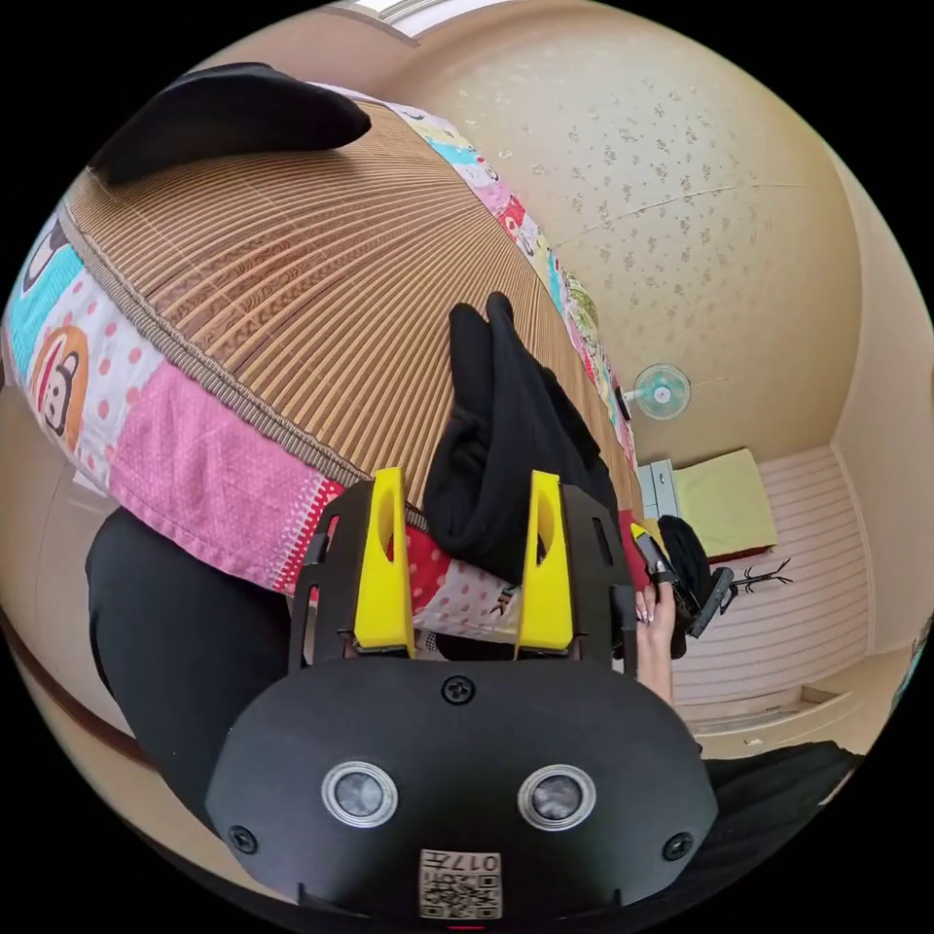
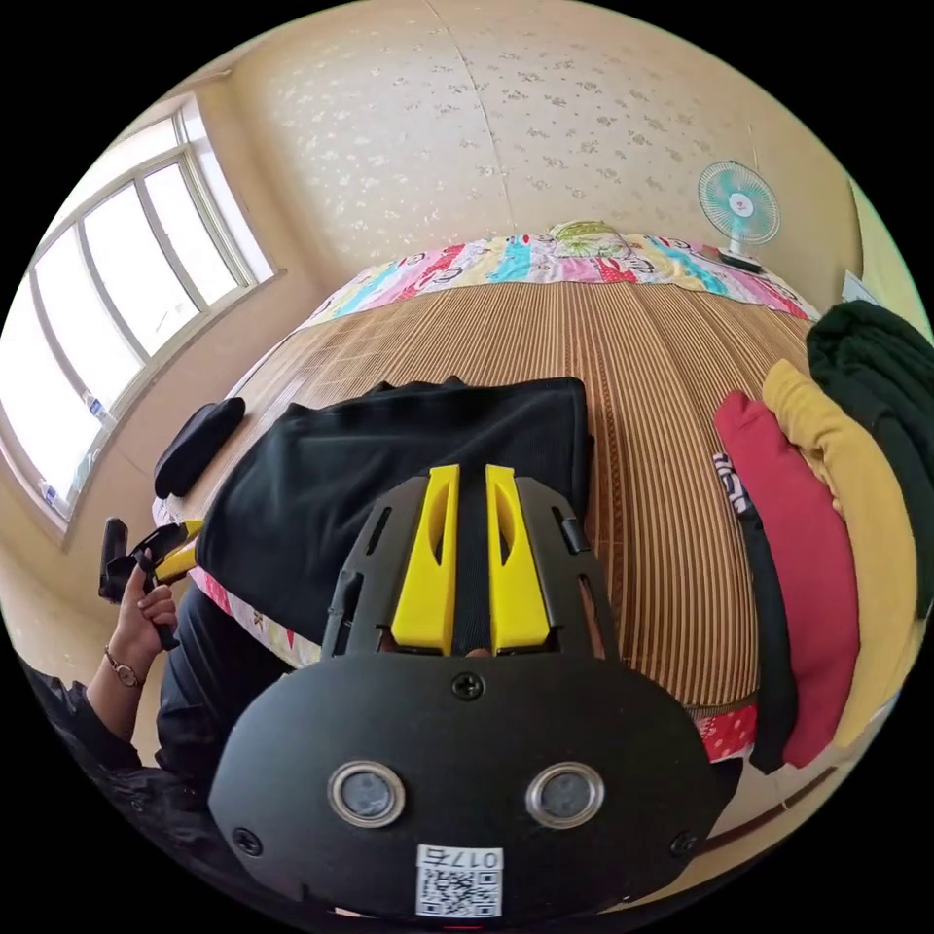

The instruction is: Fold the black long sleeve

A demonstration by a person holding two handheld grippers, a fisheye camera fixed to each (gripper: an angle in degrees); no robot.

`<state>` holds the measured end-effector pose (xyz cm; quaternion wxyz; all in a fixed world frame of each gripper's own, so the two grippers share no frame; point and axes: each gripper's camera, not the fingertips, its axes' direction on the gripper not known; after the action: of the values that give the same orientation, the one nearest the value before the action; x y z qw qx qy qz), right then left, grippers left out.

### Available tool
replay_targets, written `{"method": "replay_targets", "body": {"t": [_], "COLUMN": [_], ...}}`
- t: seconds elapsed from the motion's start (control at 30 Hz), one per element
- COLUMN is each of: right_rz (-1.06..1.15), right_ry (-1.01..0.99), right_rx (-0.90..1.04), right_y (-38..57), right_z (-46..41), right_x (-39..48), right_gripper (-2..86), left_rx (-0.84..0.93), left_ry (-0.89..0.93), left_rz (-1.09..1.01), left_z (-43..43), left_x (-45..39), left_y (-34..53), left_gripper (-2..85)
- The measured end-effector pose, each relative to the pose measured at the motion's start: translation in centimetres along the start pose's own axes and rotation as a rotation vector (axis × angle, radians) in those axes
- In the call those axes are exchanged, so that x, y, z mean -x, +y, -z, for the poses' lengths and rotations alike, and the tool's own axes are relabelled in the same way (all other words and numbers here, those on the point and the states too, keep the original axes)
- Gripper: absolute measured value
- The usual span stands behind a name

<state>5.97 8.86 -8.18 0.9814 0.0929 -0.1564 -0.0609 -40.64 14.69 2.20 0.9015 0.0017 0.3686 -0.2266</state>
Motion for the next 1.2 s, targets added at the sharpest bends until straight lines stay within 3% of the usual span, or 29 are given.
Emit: {"method": "replay_targets", "body": {"t": [0.23, 0.43, 0.6, 0.77, 1.0, 1.13, 1.2], "right_rz": [0.054, -0.015, -0.066, -0.209, -0.354, -0.354, -0.324], "right_ry": [0.149, -0.033, -0.111, -0.193, -0.162, -0.335, -0.401], "right_rx": [0.086, 0.193, 0.167, 0.105, 0.075, -0.005, 0.014], "right_y": [1.2, 1.3, 1.8, 3.4, 5.4, 4.9, 3.7], "right_z": [-0.9, -2.3, -1.2, 2.2, 4.6, 5.5, 5.2], "right_x": [1.2, -1.6, -3.3, -7.0, -12.2, -13.1, -12.7], "right_gripper": [1.4, 0.6, 0.6, 0.8, 3.6, 8.9, 11.1], "left_rx": [-0.027, -0.099, 0.085, 0.285, 0.635, 0.547, 0.385], "left_ry": [0.116, 0.183, 0.326, 0.327, 0.318, 0.231, 0.169], "left_rz": [0.065, -0.258, -0.573, -0.84, -0.786, -0.841, -0.811], "left_z": [-0.9, -0.4, -8.1, -16.7, -27.4, -24.0, -19.7], "left_x": [-1.5, -13.2, -26.3, -35.4, -35.6, -34.5, -33.2], "left_y": [1.4, -0.4, -0.7, 5.1, 14.4, 15.7, 14.1], "left_gripper": [7.8, 5.7, 5.3, 5.2, 4.9, 6.2, 7.7]}}
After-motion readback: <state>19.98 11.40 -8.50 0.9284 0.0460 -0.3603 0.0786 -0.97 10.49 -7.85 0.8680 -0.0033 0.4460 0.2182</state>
